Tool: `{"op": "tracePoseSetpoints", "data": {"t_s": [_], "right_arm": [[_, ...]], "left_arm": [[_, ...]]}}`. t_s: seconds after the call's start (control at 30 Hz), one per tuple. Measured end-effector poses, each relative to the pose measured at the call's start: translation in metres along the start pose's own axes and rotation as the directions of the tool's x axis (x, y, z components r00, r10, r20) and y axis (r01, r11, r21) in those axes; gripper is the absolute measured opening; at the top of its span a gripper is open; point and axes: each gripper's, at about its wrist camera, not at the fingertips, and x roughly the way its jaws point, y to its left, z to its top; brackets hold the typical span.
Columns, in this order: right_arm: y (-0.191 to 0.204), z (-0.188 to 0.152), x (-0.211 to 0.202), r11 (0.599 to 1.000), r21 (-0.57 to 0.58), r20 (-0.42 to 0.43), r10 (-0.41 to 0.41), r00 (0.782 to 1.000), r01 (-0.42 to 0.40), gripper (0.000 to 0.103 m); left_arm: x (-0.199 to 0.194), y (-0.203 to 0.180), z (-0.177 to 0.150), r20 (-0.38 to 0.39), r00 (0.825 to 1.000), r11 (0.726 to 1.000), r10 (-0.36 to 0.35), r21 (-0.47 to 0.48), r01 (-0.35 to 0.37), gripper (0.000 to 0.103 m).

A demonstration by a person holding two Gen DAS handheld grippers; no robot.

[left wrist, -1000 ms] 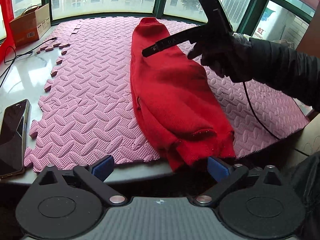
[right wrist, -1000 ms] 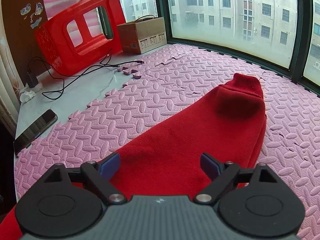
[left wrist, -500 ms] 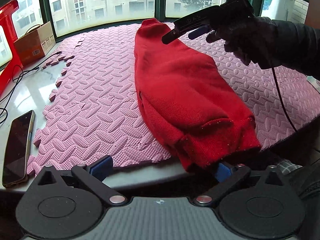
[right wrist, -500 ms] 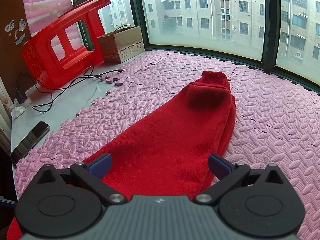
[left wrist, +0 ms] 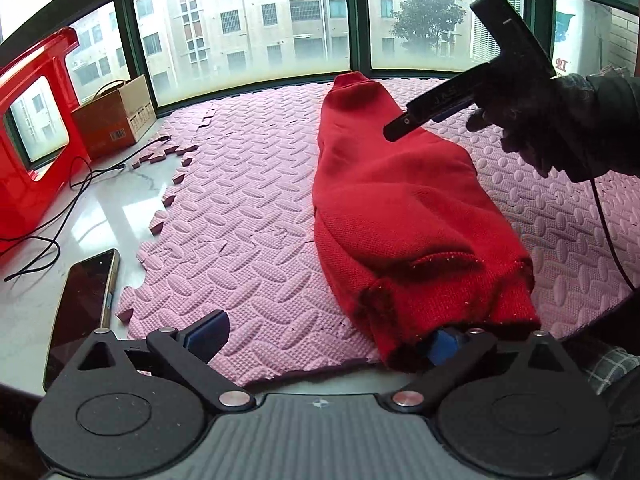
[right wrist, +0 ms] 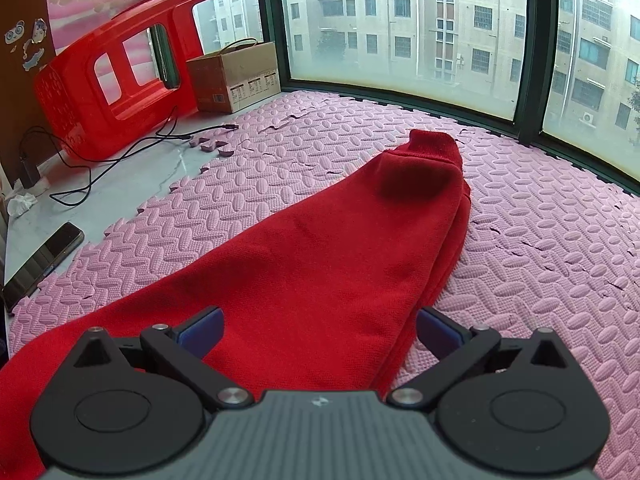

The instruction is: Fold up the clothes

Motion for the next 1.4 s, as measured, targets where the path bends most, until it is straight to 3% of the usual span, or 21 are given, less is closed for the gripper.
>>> {"op": "tracePoseSetpoints", "data": {"t_s": [0.2, 0.4, 0.77, 1.17, 1.4], "right_arm": [[-0.006, -0.005, 0.002, 1.0, 0.017, -0.003, -0.008, 1.0, 0.008, 0.103], [-0.013, -0.01, 0.004, 0.999, 0.046, -0.016, -0.007, 1.0, 0.008, 0.103], [-0.028, 0.016, 0.006, 0.997, 0.073, 0.043, -0.012, 0.999, 0.008, 0.103], [-0.034, 0.068, 0.091, 0.995, 0.089, -0.013, -0.043, 0.999, 0.044, 0.103], [-0.032, 0.087, 0.13, 0.994, 0.073, -0.054, -0.073, 0.996, 0.077, 0.103]], "left_arm": [[0.02, 0.024, 0.021, 0.03, 0.995, 0.994, 0.092, 0.053, -0.093, 0.098], [0.055, 0.061, 0.046, 0.006, 0.986, 0.986, 0.165, 0.037, -0.165, 0.098], [0.095, 0.109, 0.08, -0.046, 0.972, 0.973, 0.229, -0.005, -0.23, 0.099], [0.076, 0.128, 0.087, -0.08, 0.972, 0.972, 0.221, -0.063, -0.226, 0.101], [0.054, 0.142, 0.1, -0.043, 0.965, 0.955, 0.258, -0.14, -0.261, 0.102]]}}
